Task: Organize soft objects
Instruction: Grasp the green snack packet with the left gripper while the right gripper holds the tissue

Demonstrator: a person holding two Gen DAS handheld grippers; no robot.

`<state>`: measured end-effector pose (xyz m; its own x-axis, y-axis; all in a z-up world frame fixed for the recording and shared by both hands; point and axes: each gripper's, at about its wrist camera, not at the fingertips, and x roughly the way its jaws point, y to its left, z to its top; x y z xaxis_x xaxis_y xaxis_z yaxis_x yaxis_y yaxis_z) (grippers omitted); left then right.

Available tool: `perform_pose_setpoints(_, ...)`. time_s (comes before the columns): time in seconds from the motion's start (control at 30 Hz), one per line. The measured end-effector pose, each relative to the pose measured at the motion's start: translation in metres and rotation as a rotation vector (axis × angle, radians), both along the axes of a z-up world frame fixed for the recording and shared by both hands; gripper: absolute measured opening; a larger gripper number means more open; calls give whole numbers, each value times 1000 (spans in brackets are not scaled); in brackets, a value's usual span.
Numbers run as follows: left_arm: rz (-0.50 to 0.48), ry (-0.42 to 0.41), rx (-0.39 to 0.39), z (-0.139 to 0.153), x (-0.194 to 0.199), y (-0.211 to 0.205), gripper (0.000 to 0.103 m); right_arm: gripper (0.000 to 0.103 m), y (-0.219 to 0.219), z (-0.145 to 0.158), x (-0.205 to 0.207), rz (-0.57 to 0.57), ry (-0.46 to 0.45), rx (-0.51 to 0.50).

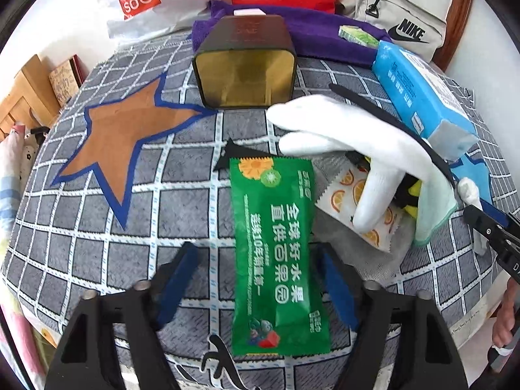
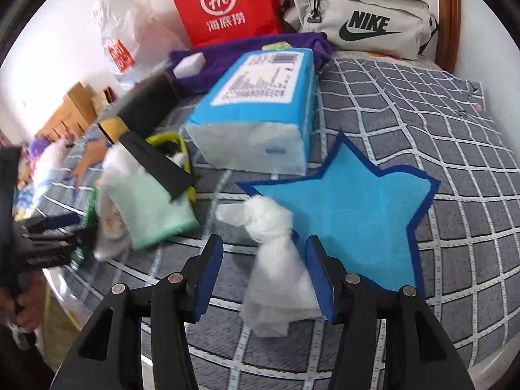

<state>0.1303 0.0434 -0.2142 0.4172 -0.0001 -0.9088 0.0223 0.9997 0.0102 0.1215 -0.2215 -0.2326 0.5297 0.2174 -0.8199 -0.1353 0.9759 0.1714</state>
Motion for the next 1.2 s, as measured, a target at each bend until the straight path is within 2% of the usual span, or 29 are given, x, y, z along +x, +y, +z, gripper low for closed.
perform_pose_setpoints(0.07,5,-10,-11,2,1,3,54,50,0,0,0,-6,-7,-3)
perform_pose_setpoints(0.1,10,-12,-20,4,1,6,43,42,0,0,1,-9,-9,-6)
perform_pose_setpoints(0.13,14,-10,-36,4,1,10,38,26,0,1,1,-10,-10,-11)
perform_pose_setpoints(0.17,15,-5,-55,5,2,13,37,19,1,0,3,-11,-4,-24)
perform_pose_setpoints(0.2,18,1,-88,6,3,18,35,16,2,0,4,-9,3,-31)
perform_pose_setpoints(0.23,22,4,-109,6,3,20,28,16,3,1,4,-6,2,-33)
perform_pose_setpoints(0.27,27,10,-129,7,3,24,26,16,3,2,4,-3,-1,-36)
perform_pose_setpoints(0.4,49,2,-183,10,0,31,26,16,8,16,1,19,-22,-39)
perform_pose_setpoints(0.67,55,-30,-206,27,-4,38,26,16,14,42,-2,30,-46,-34)
perform_pose_setpoints(1.2,71,-128,-243,83,31,46,26,16,21,93,13,48,-112,-27)
